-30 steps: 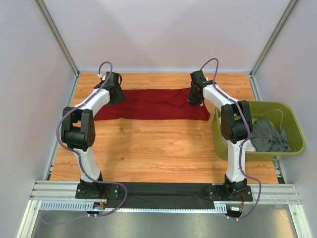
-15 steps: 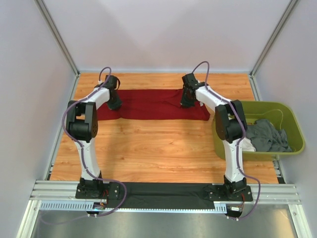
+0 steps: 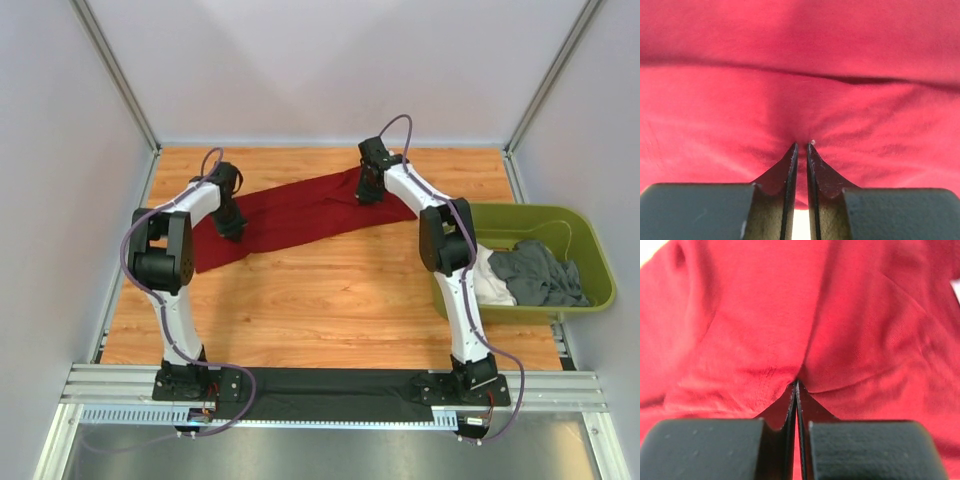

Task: Fold and stack the t-shirts
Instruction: Fold the tshirt

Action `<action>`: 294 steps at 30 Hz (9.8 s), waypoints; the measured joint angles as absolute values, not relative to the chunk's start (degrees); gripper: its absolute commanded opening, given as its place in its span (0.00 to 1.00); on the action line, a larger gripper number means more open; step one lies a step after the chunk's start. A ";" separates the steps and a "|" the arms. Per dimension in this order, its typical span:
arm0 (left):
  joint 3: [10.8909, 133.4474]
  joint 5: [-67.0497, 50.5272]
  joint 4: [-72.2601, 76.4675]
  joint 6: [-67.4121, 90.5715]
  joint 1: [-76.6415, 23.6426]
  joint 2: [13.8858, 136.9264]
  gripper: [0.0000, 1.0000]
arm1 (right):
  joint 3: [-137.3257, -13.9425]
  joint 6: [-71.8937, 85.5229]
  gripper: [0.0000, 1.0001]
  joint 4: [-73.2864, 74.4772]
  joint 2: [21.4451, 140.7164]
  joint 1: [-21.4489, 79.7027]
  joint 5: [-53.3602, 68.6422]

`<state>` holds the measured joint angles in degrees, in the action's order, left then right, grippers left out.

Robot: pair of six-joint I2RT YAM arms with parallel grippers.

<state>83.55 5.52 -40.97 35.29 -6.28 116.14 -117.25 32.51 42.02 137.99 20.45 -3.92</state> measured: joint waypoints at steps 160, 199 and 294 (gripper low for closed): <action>22.09 -6.96 -60.47 64.77 -26.55 29.91 0.00 | -38.00 74.59 0.00 19.73 80.38 69.21 0.08; 70.37 2.59 -49.34 47.16 -14.98 85.21 0.00 | -77.41 44.97 0.00 33.01 99.63 34.04 12.14; 48.42 -14.33 -33.91 35.75 -8.82 87.59 0.42 | -66.41 37.80 0.38 26.00 106.32 37.47 18.63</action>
